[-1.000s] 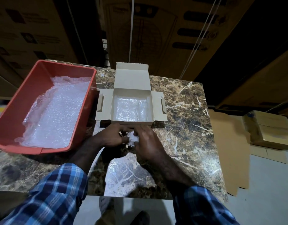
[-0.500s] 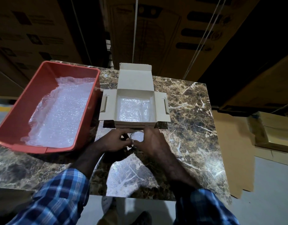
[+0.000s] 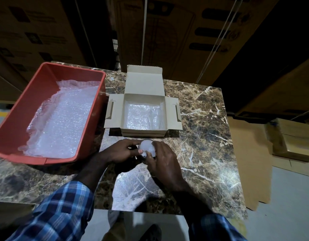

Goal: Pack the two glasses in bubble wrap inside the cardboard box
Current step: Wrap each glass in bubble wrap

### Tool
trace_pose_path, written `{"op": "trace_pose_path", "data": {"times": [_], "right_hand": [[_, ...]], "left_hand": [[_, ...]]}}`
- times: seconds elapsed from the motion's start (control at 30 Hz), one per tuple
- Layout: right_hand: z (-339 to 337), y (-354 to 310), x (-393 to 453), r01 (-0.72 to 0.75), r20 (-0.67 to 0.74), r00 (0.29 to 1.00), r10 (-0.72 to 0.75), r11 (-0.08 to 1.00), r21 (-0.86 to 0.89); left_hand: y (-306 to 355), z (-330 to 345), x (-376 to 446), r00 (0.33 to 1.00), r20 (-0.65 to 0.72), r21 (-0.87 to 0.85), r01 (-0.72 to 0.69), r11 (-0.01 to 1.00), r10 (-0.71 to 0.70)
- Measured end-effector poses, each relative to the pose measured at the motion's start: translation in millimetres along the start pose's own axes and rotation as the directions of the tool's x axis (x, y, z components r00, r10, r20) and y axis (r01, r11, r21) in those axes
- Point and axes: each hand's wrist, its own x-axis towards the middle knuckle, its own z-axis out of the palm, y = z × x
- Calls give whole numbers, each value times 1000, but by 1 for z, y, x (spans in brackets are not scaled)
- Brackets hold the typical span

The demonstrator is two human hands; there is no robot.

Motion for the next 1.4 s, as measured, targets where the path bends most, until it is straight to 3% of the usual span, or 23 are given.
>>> {"op": "trace_pose_path", "data": {"times": [0.23,0.4,0.53,0.67,0.8,1.0,1.1,1.2,1.3,1.4], "right_hand": [[5,4,5,133,5,991,-133,990,-44],[3,2,9,63,27,998,-63,998,10],[-7,6,13,28,128,991,-36,998,57],[-15,7,8,-172,205,969,134,969,178],[-25,-5,13,-435,236,900,366,774,461],[-30,-3,18,-561,384,827,411,656,505],[-25,0,19,-590,452,799,396,662,462],[-20,6,22,-546,429,821,377,738,396],[-20,11,29,-513,441,824,355,799,314],[-21,14,33,-513,471,813,342,804,302]], "left_hand": [[2,1,-1,999,29,-115,18,993,-15],[4,2,-4,998,52,-219,46,975,-36],[7,7,-6,999,13,-283,45,958,-43],[7,13,-8,999,6,-358,37,933,-37],[8,16,-6,998,-13,-288,52,956,-58],[11,17,-9,997,2,-262,75,962,-77],[12,15,-13,995,49,-308,94,947,-83],[10,15,-14,995,40,-335,101,937,-93],[6,13,-8,998,31,-144,67,987,-63],[6,13,-6,996,7,-78,85,993,-84]]}}
